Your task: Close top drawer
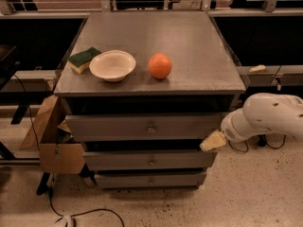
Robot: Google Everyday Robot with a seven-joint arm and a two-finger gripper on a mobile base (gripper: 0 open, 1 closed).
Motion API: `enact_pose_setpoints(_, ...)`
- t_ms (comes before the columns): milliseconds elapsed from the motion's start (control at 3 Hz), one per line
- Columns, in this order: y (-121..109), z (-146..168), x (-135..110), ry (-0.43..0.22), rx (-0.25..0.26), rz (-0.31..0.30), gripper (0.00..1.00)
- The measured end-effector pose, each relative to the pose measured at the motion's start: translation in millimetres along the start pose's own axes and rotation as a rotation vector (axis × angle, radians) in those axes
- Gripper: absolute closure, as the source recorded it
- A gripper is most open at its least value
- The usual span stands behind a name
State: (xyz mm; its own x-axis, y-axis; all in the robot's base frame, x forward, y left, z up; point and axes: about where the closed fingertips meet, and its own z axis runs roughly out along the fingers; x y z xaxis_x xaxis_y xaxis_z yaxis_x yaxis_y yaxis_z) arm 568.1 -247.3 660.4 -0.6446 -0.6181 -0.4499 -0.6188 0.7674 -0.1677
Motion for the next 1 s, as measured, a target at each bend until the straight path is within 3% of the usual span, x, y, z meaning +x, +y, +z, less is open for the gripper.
enact_pose_setpoints(667,27,-21,9,-0.066,-0.036,-0.038,0.0)
enact_pose_setpoints(1000,29,-23,8,-0.072,-0.038,-0.047,0.0)
